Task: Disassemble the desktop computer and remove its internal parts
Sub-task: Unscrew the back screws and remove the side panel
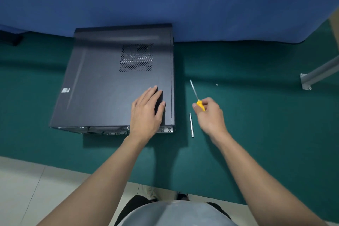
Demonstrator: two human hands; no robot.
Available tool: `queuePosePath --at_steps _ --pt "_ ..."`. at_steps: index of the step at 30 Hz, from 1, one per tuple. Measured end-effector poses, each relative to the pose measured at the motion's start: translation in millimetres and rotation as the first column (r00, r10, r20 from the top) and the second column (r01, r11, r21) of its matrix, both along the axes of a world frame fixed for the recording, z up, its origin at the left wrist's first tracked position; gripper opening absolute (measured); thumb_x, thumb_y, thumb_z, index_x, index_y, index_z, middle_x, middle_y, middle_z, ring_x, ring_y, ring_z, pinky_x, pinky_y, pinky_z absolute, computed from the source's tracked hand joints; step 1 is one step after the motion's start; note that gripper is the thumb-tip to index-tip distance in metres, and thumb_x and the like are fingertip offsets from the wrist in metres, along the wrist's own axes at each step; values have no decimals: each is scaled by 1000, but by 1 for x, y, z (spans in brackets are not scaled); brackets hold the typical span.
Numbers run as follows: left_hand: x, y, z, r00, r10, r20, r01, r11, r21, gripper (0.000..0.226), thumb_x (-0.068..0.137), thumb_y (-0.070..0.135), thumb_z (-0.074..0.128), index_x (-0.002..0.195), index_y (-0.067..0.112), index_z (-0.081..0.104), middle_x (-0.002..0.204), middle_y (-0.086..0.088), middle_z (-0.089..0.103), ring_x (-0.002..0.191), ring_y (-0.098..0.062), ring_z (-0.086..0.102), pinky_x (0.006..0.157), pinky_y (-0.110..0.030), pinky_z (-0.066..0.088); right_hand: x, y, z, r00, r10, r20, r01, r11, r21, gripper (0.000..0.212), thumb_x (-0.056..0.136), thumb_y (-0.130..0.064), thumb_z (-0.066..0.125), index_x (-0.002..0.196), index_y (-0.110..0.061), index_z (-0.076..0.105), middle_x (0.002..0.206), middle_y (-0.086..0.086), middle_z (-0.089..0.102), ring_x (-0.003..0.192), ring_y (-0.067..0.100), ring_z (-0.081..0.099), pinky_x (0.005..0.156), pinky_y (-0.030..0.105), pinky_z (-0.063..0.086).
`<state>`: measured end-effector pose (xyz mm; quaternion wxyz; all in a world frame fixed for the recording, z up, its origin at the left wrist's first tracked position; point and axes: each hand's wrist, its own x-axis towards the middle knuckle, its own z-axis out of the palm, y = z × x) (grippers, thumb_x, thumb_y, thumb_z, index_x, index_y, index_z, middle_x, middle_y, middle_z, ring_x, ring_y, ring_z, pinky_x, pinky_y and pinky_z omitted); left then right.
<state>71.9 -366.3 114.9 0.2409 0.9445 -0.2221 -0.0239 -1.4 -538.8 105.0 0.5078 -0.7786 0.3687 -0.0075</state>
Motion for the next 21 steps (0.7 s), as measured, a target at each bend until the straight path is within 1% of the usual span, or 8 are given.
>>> queuePosePath --at_steps 2,4,7,10,12,15,18,21 --pt "-6 14 3 998 46 -40 -48 997 -54 37 98 26 55 131 13 58 147 -2 46 139 -18 35 111 -31 24 -12 27 14 998 35 50 -37 999 31 13 93 -30 59 92 -17 60 84 2 67 82 29 62 74 37 49" --pt "-12 30 5 988 144 -64 -150 983 -103 33 94 24 60 124 10 63 141 -4 51 134 -21 40 109 -35 29 -21 51 25 995 49 86 -54 996 67 12 93 -31 57 89 -20 61 80 2 68 76 28 63 73 40 51" --pt "-19 54 8 939 334 -82 -343 930 -133 30 89 27 67 114 10 67 128 -2 59 124 -20 46 103 -36 32 -32 79 33 994 59 88 -69 991 113 20 95 -31 53 82 -18 61 76 2 67 69 24 61 65 36 49" --pt "-17 77 12 872 480 -97 -489 859 -149 28 85 29 72 105 10 68 111 -5 62 111 -23 47 98 -38 37 -38 108 34 993 99 62 -109 977 186 20 97 -30 49 86 -18 61 76 -3 68 55 9 56 59 29 45" --pt "-10 96 15 815 564 -134 -579 800 -158 26 83 30 74 98 10 68 104 -8 62 106 -26 48 95 -40 38 -39 131 34 991 123 55 -133 965 225 20 98 -31 49 87 -20 61 74 -7 67 49 2 53 56 25 45" --pt "1 124 16 730 651 -208 -683 705 -191 22 82 30 75 86 13 61 93 -7 62 99 -29 54 88 -40 42 -34 168 33 990 137 44 -144 945 295 21 98 -33 49 83 -22 60 70 -9 66 51 3 52 58 28 46" --pt "10 154 15 599 708 -375 -797 571 -196 28 82 33 75 76 18 52 77 3 58 93 -28 57 72 -33 38 -23 206 31 992 127 13 -123 925 361 25 97 -36 48 81 -23 60 69 -8 63 59 11 48 61 31 41" --pt "22 180 13 458 691 -559 -875 462 -146 36 78 42 77 73 16 52 76 0 59 87 -29 58 68 -32 37 -13 243 27 997 79 0 -71 906 417 28 96 -37 49 77 -21 59 68 -3 59 55 14 40 60 34 34"
